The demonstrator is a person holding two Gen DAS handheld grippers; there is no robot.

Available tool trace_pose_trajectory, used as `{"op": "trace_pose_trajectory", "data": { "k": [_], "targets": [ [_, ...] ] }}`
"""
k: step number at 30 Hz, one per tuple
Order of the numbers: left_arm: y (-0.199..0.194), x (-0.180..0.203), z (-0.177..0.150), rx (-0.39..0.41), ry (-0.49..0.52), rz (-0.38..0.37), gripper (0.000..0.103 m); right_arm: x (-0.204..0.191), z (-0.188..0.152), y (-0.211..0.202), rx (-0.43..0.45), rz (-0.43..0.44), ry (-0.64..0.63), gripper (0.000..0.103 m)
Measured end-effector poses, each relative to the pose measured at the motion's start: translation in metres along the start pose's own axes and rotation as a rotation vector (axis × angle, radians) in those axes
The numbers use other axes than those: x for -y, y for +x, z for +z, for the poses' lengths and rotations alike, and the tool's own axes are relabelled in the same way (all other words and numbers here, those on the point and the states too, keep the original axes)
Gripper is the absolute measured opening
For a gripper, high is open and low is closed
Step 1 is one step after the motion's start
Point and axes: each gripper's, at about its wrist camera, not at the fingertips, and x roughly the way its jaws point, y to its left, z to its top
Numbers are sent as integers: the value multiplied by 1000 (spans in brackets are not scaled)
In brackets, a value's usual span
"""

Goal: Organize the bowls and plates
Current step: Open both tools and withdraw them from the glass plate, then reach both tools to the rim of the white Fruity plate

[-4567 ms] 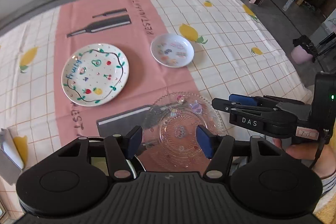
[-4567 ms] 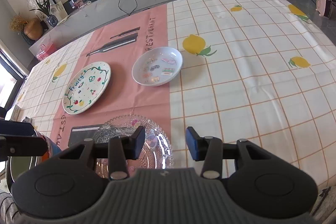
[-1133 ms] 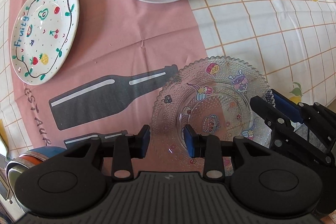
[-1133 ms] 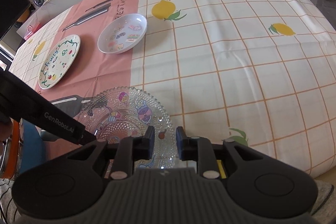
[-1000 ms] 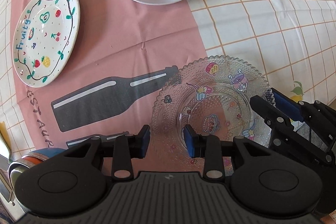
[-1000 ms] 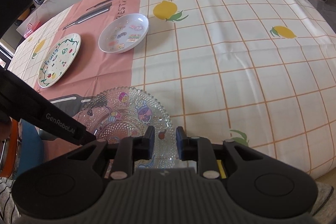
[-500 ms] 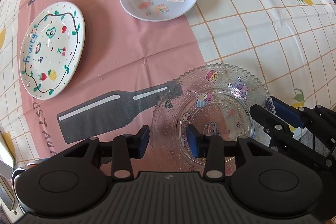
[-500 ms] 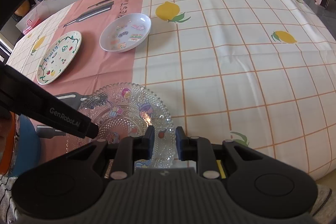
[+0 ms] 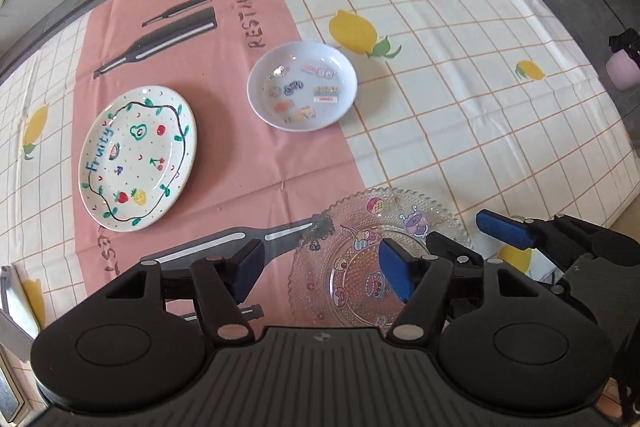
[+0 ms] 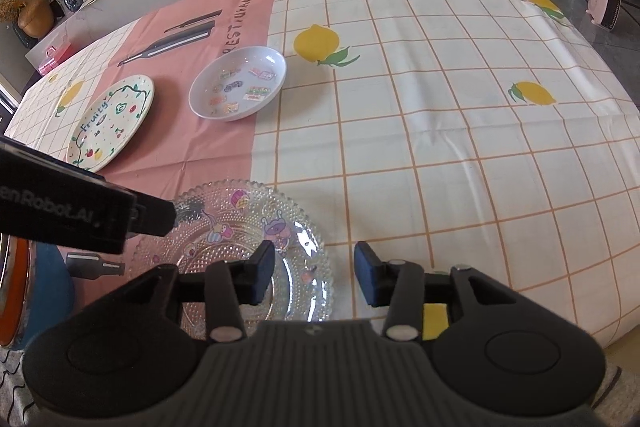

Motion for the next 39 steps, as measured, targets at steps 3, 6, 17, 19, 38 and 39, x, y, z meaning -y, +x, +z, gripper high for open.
{"op": "trace_pose_trajectory", "data": {
  "k": [3,6,17,19,38,39],
  "targets": [
    [-18,-10,-4,59,5,-16,79,-3,2,-2,10,-12,-7,51],
    [-34,-20,-9,127,42,-9,79,-8,4,-4,33,-14,-9,66],
    [-92,-92,-52,327,-31,24,79,-29,9,-14,151,48,76,85],
    [-99,-107,-58,358,-52,41,79,-35,10,-15,161,38,61,85],
    [-31,-254,-70,357,-389,-118,76,-116,43,-32,227,154,-54,75],
    [-24,-260,-71,351,-398,-145,76,-119,44,-28,217,159,-58,73]
  ]
}}
